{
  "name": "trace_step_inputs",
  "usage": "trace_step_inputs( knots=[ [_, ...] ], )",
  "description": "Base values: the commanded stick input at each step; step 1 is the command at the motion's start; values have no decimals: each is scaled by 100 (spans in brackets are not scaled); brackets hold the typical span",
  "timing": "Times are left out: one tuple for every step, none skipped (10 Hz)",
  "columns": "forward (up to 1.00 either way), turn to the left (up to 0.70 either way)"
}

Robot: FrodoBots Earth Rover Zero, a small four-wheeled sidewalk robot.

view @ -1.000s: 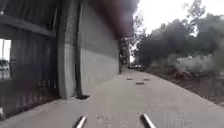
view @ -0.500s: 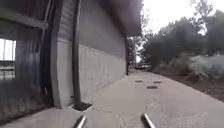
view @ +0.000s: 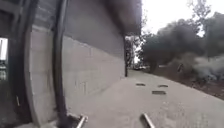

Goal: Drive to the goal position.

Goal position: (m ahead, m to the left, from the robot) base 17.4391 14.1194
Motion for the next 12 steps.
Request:
trace_step_inputs(
  knots=[
    [100, -36],
    [100, -36],
    [100, -36],
    [100, -31],
    [100, -15],
    [100, 0],
    [100, 0],
    [100, 0],
    [100, 0],
    [100, 18],
    [100, 28],
    [100, 37]
  ],
)
